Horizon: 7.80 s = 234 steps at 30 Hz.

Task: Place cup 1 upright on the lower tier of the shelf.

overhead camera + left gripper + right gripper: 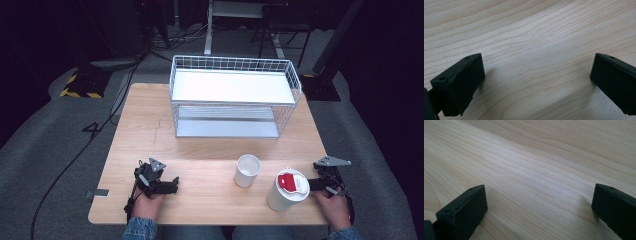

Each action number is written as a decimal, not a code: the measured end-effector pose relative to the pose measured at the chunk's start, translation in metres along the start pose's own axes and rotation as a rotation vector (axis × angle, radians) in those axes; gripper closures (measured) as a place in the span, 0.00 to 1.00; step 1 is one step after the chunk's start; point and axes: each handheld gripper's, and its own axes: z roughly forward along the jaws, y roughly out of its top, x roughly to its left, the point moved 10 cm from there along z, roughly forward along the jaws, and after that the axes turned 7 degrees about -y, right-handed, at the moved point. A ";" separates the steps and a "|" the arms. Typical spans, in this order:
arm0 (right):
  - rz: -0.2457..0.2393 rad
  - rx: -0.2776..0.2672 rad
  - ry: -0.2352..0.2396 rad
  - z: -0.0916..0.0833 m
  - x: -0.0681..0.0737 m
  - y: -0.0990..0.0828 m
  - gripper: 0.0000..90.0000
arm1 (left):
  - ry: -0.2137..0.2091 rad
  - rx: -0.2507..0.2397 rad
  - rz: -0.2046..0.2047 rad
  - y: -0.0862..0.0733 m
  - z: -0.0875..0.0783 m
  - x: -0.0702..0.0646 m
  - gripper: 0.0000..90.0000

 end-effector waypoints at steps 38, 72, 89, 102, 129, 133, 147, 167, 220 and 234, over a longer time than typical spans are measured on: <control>0.000 0.000 0.000 0.000 0.000 0.000 0.01 | -0.157 -0.230 0.148 0.061 -0.063 -0.070 0.09; 0.004 0.000 -0.005 0.000 0.000 0.000 0.01 | -0.455 -0.267 0.250 0.079 -0.022 -0.184 0.11; 0.003 0.001 -0.005 0.000 0.000 0.000 0.01 | -0.483 -0.212 0.281 0.079 0.036 -0.208 0.08; 0.003 0.001 -0.006 0.000 0.000 0.000 0.01 | -0.462 -0.145 0.265 0.080 0.066 -0.215 0.08; 0.003 0.001 -0.006 0.000 0.000 0.000 0.01 | -0.444 -0.157 0.321 0.083 0.076 -0.224 0.25; 0.004 0.001 -0.006 0.000 0.000 0.000 0.01 | -0.440 -0.162 0.329 0.083 0.076 -0.224 0.26; 0.004 0.001 -0.006 0.000 0.000 0.000 0.01 | -0.440 -0.165 0.375 0.085 0.062 -0.229 0.26; 0.006 0.002 -0.008 0.000 0.000 0.000 0.01 | -0.439 -0.238 0.387 0.116 0.021 -0.217 0.26; 0.008 0.002 -0.009 0.000 0.000 0.000 0.01 | -0.256 -0.297 0.241 0.200 0.080 -0.104 0.26; 0.007 0.002 -0.009 0.000 0.000 0.000 0.01 | -0.187 -0.296 0.203 0.209 0.110 -0.078 0.26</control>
